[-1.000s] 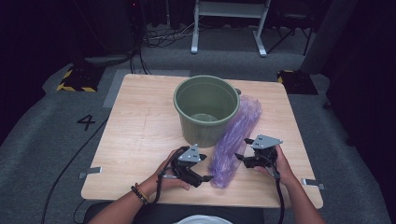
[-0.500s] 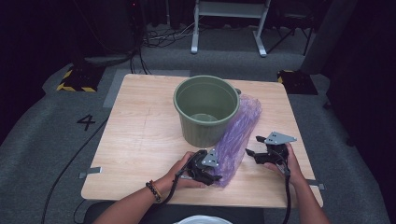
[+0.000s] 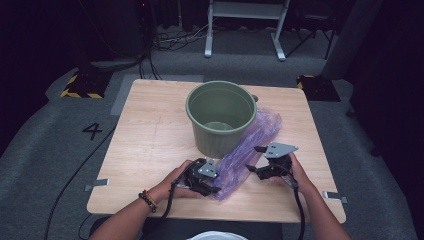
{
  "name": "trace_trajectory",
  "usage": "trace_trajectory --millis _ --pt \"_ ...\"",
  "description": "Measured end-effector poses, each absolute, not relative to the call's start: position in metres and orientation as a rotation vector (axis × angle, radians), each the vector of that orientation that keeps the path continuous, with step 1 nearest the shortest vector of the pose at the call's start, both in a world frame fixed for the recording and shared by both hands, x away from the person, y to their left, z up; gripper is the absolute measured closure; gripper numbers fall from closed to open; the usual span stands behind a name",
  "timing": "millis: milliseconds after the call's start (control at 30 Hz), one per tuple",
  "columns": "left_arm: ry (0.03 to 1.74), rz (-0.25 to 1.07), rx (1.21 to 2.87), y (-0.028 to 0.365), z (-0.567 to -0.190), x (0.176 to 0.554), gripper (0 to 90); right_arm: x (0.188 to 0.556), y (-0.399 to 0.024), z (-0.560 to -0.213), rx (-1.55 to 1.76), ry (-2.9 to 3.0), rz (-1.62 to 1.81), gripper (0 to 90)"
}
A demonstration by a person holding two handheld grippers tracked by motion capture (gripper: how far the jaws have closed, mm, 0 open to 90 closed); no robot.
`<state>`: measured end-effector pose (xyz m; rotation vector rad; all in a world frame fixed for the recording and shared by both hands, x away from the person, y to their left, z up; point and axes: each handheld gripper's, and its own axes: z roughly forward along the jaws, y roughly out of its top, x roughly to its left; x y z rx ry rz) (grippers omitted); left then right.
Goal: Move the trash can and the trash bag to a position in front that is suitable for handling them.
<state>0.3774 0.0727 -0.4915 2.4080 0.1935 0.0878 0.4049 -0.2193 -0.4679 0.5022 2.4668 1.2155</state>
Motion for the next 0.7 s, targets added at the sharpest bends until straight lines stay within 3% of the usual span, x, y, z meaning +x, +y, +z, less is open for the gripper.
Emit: trace_trajectory --millis 233,700 --pt "0.206 0.09 2.398 0.079 -0.493 0.385 46.5 0.413 -0.189 -0.484 0.451 2.544 1.227 21.2" --pt "0.337 0.183 2.371 0.096 -0.494 0.394 37.0 0.434 -0.189 -0.504 0.674 2.605 1.15 16.4"
